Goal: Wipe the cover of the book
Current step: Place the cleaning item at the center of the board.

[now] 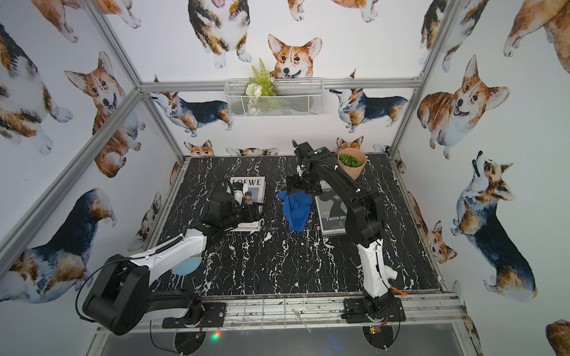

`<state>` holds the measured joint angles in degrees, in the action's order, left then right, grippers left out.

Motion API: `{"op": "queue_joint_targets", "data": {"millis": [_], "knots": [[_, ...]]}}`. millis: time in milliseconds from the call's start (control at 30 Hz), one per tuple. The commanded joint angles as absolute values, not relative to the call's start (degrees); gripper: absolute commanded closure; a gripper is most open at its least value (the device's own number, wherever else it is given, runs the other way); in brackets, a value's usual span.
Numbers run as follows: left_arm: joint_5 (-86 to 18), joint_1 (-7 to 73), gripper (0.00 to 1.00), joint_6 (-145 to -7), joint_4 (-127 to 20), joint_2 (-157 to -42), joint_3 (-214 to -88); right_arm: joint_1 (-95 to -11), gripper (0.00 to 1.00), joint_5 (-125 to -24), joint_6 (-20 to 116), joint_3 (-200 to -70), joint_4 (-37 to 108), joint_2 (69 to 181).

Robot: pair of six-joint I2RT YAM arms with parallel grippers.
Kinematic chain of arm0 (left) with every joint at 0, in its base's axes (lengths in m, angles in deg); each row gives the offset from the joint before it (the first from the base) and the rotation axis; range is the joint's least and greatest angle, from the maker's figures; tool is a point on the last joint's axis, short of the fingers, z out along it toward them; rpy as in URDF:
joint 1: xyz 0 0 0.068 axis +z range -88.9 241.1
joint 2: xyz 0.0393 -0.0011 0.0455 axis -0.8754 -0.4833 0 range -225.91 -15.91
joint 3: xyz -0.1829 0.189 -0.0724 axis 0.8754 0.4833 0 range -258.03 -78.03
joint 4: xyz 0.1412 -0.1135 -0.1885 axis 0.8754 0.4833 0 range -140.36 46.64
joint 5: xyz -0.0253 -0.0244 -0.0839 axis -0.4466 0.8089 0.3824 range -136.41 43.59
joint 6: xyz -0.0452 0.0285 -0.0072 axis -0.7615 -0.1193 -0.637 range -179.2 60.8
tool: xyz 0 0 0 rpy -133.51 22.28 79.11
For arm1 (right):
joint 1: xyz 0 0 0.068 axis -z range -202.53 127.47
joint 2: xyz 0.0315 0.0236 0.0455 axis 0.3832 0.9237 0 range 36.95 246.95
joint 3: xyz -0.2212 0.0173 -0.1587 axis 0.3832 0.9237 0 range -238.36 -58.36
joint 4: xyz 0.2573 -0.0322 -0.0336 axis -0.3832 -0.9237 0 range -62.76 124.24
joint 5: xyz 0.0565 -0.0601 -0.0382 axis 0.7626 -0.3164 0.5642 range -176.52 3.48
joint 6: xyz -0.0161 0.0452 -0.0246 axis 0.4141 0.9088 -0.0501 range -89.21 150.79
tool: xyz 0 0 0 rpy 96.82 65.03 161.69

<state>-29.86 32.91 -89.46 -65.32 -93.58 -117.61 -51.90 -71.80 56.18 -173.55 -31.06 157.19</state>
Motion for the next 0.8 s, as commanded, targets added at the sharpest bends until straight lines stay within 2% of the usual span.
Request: {"op": "queue_joint_targets", "data": {"millis": [0, 133, 267, 533, 600, 633, 667, 733, 767], "knots": [[-31.5, 29.0, 0.20, -89.0, -72.9, -96.3, -118.6, -50.4, 0.00, -66.3, 60.4, -169.4, -24.2, 155.2], [-29.2, 27.5, 0.22, -89.7, -83.8, -103.3, -117.7, -49.7, 0.00, -63.8, 61.5, -169.0, -22.9, 155.2], [-26.3, 27.4, 0.33, -92.4, -94.3, -110.6, -118.4, -49.6, 0.00, -62.7, 62.0, -169.4, -22.5, 155.2], [-29.9, 25.4, 0.32, -93.3, -98.7, -118.4, -122.1, -49.7, 0.00, -60.6, 62.4, -169.3, -21.5, 155.9], [-30.2, 25.0, 0.34, -93.5, -98.7, -120.0, -123.5, -49.7, 0.00, -60.4, 62.3, -169.2, -21.5, 156.0], [-29.9, 24.9, 0.39, -93.6, -98.8, -120.9, -124.2, -49.6, 0.00, -60.4, 62.2, -169.1, -21.5, 155.9], [-29.2, 25.0, 0.49, -93.7, -98.7, -121.9, -125.0, -49.7, 0.00, -60.4, 62.1, -168.9, -21.6, 155.9], [-27.0, 25.0, 0.86, -93.6, -97.4, -123.5, -126.3, -49.4, 0.00, -60.6, 61.8, -168.6, -21.6, 155.6], [-26.5, 24.9, 0.98, -93.4, -96.3, -123.9, -128.7, -49.2, 0.00, -60.9, 61.7, -168.6, -21.7, 155.6]]}}
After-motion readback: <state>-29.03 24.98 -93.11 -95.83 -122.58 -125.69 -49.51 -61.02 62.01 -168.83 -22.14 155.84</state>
